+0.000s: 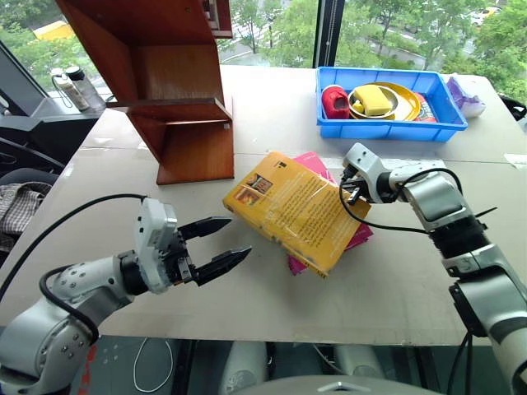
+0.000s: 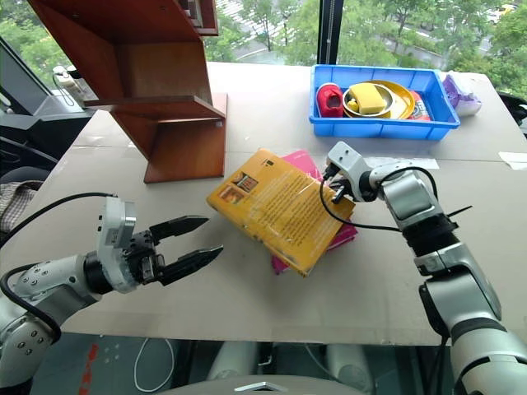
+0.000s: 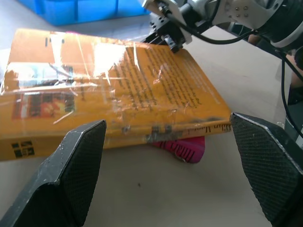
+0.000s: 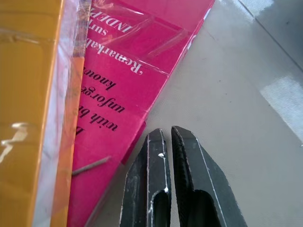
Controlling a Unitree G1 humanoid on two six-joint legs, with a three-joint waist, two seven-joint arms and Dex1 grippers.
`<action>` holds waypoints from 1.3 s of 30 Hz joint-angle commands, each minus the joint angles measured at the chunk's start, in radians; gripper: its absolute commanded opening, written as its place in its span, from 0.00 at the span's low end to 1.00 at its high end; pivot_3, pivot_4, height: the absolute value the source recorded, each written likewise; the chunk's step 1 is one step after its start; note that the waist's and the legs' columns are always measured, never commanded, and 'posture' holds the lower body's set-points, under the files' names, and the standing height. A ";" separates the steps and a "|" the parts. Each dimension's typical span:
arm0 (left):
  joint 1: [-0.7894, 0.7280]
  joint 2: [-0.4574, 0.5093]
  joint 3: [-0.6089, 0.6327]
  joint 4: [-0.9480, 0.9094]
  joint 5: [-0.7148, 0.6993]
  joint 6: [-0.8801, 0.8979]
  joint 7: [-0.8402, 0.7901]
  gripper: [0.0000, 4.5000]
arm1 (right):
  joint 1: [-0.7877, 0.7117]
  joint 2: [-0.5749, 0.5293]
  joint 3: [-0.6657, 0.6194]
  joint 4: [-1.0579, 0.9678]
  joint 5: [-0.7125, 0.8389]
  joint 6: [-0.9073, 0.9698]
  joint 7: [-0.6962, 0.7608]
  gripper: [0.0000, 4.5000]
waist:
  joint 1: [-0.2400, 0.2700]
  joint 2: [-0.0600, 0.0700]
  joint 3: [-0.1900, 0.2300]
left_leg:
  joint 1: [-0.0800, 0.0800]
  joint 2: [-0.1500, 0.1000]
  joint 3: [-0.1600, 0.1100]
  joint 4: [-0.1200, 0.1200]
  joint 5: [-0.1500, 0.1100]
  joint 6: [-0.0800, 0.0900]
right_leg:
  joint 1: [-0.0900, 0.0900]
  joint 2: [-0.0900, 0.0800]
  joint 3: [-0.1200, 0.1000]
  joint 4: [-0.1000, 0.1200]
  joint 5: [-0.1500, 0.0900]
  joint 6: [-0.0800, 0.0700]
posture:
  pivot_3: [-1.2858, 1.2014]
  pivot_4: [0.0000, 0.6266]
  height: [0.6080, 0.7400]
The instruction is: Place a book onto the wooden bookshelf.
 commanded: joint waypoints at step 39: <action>-0.378 -0.478 -0.259 0.541 -0.746 0.324 0.803 0.78 | 0.574 -0.340 -0.756 -0.610 0.870 -0.051 0.280 1.00 | 0.028 -0.001 -0.001 | 0.004 -0.001 -0.004 0.002 0.000 0.002 | 0.009 -0.001 -0.002 -0.002 -0.002 -0.004 | 0.52 0.24 1.00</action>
